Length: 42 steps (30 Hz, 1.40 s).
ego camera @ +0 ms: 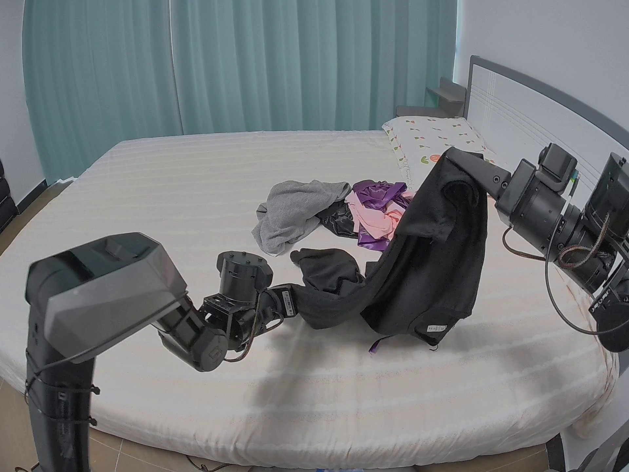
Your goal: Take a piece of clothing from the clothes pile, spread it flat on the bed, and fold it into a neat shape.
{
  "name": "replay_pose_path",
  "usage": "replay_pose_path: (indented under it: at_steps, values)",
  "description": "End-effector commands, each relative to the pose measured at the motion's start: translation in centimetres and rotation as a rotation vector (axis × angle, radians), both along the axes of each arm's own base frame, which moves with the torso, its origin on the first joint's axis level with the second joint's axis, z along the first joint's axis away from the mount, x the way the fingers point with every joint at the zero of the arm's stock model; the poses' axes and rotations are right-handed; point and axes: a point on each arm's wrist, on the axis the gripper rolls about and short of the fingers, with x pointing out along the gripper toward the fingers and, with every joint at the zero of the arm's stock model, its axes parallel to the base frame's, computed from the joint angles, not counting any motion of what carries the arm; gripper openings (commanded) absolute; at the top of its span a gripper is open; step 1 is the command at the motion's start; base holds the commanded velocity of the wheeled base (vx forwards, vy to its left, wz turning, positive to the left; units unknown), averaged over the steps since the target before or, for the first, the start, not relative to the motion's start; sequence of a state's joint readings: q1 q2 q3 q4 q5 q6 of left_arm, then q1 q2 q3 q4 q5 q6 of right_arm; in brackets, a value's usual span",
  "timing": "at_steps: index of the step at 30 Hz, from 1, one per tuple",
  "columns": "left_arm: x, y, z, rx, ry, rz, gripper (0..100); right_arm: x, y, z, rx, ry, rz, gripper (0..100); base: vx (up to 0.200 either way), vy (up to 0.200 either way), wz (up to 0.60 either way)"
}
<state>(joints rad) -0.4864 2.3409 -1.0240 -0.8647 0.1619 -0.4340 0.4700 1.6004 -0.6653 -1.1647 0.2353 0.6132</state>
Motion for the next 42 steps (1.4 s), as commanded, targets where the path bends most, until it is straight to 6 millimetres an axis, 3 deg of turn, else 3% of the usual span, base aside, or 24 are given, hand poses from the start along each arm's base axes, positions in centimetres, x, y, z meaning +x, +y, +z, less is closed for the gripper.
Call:
replay_pose_path:
  at_steps: [1, 9, 13, 15, 19, 23, 24, 26, 32, 36, 42]
  values:
    - [-4.7, 1.8, 6.7, -0.141, 0.002, 0.045, 0, 2.1, -0.1, -3.6, -0.054, 0.117, -0.038, 0, 0.0, 0.0, 0.0]
    - [-7.9, 2.1, 13.0, -0.274, -0.048, 0.098, 0, 4.5, 1.1, -8.7, -0.13, 0.265, -0.044, 0, 0.0, 0.0, 0.0]
    - [-8.5, 2.4, 15.7, -0.36, -0.105, 0.099, 0, 5.5, 0.6, -8.3, -0.108, 0.23, -0.072, 0, 0.0, 0.0, 0.0]
    - [-8.5, 2.7, 16.8, -0.392, -0.138, 0.094, 0, 5.8, 0.3, -6.0, -0.045, 0.1, -0.087, 0, 0.0, 0.0, 0.0]
    - [-8.0, 2.7, 16.4, -0.4, -0.145, 0.096, 0, 5.7, 0.1, -5.4, -0.01, 0.04, -0.106, 0, 0.0, 0.0, 0.0]
    - [-8.5, 2.5, 15.1, -0.477, -0.101, 0.104, 0, 4.3, -0.1, -8.6, -0.038, 0.163, -0.107, 0, 0.0, 0.0, 0.0]
    - [-8.5, 2.5, 15.1, -0.477, -0.101, 0.104, 0, 4.3, -0.1, -8.6, -0.038, 0.163, -0.107, 0, 0.0, 0.0, 0.0]
    - [-9.1, 2.7, 13.4, -0.485, -0.033, 0.07, 0, 3.5, -0.5, -10.1, -0.044, 0.239, -0.106, 0, 0.0, 0.0, 0.0]
    - [-9.9, 3.1, 10.6, -0.459, 0.035, 0.064, 0, 4.5, -0.2, -11.9, -0.054, 0.297, -0.143, 0, 0.0, 0.0, 0.0]
    - [-10.2, 3.3, 9.1, -0.454, 0.077, 0.076, 0, 4.8, 0.5, -12.5, -0.058, 0.311, -0.174, 0, 0.0, 0.0, 0.0]
    - [-10.7, 3.8, 9.0, -0.465, 0.066, 0.079, 0, 4.2, 0.6, -12.2, -0.062, 0.305, -0.17, 0, 0.0, 0.0, 0.0]
